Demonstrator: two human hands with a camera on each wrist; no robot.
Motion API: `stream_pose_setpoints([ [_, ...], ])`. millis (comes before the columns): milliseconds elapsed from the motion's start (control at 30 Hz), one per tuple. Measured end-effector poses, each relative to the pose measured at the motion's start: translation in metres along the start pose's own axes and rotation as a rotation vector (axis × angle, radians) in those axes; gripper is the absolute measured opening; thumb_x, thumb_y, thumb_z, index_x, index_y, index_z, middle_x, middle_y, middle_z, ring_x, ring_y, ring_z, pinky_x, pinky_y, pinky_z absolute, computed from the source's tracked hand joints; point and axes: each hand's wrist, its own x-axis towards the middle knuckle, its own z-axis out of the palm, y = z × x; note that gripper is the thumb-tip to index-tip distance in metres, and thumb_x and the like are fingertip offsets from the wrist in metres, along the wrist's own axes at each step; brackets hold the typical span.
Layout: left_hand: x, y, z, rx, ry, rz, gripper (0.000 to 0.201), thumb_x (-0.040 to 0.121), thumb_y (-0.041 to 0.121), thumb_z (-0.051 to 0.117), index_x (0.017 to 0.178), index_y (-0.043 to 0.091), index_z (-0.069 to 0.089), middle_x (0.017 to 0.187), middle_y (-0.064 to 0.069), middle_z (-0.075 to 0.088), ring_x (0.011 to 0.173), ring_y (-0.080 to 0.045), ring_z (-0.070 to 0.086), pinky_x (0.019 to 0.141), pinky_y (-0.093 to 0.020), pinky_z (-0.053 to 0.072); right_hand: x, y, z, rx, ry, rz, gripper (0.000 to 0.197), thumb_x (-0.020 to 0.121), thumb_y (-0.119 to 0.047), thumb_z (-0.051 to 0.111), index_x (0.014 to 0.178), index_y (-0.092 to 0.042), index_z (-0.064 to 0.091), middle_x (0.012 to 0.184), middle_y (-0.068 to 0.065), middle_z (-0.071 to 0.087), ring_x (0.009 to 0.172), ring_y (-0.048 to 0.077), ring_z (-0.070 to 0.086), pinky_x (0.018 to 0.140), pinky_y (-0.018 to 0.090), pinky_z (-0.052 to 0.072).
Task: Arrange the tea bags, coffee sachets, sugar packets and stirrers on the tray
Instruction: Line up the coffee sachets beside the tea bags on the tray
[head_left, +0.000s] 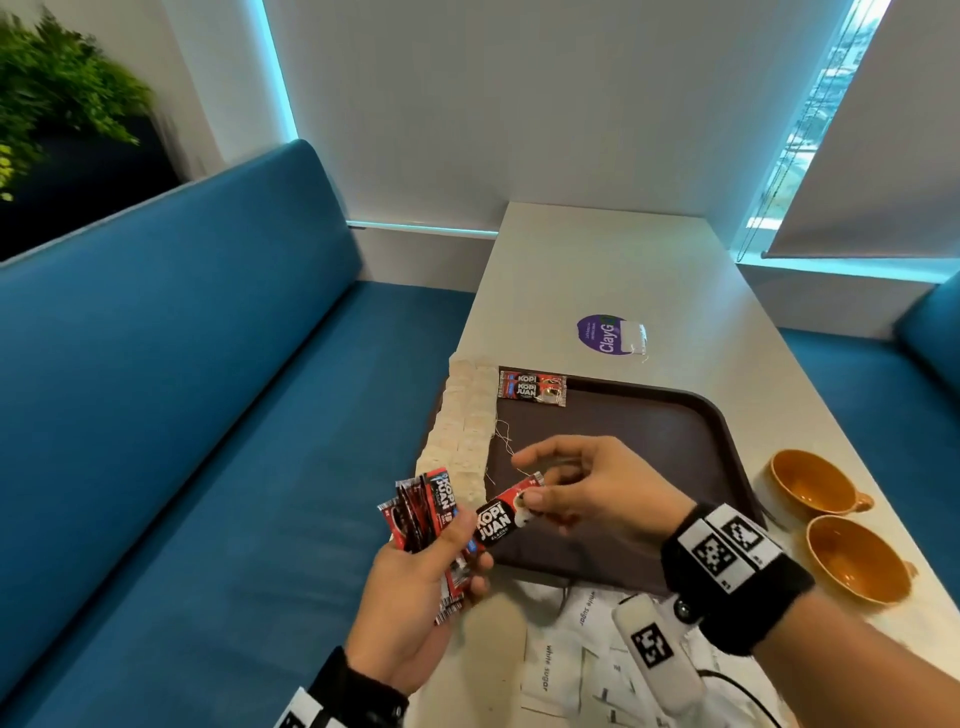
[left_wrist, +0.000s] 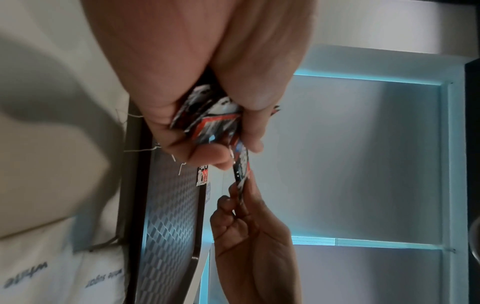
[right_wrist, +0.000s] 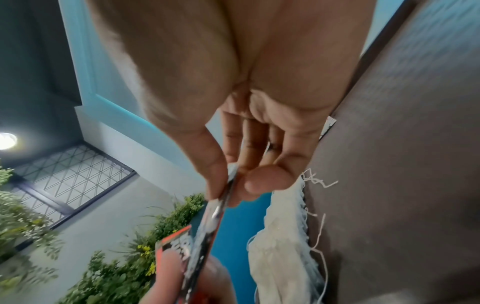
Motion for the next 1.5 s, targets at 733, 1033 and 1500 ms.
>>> stream_pose_setpoints([
  [733,-0.005,0.0,-0.021,0.061,-0.095,-0.153,0.029,0.087,-0.009,0.062,0.115,-0.006,0.066,0.108,-0.03,0.071,0.095,-0.046,0.073,0.062,-0.047,0.062,0.153,0.035,-0.087,-0.277,0.576,0.154,0.026,0.074,-0.012,0.09,0.096,-0.012,0.076,0.09,0.01,0.075,0.075,0.02,0.067,0.075,0.036,0.063],
  [1033,0.003,-0.003,-0.028,0.084,-0.088,-0.133,0.039,0.076,-0.007,0.072,0.115,-0.002,0.069,0.108,-0.026,0.073,0.087,-0.041,0.073,0.068,-0.047,0.062,0.168,0.036,-0.088,-0.501,0.614,0.167,0.035,0.063,-0.029,0.098,0.084,-0.016,0.073,0.081,0.002,0.073,0.079,0.02,0.069,0.085,0.04,0.061],
  [1500,-0.004,0.006,-0.016,0.22,-0.071,0.012,0.039,0.07,0.008,0.079,0.108,0.003,0.071,0.098,-0.018,0.075,0.077,-0.024,0.065,0.056,-0.032,0.049,0.023,-0.033,0.008,-0.084,-0.006,-0.078,0.045,0.075,-0.046,0.076,0.112,-0.022,0.069,0.09,0.009,0.075,0.067,0.021,0.066,0.057,0.029,0.054],
])
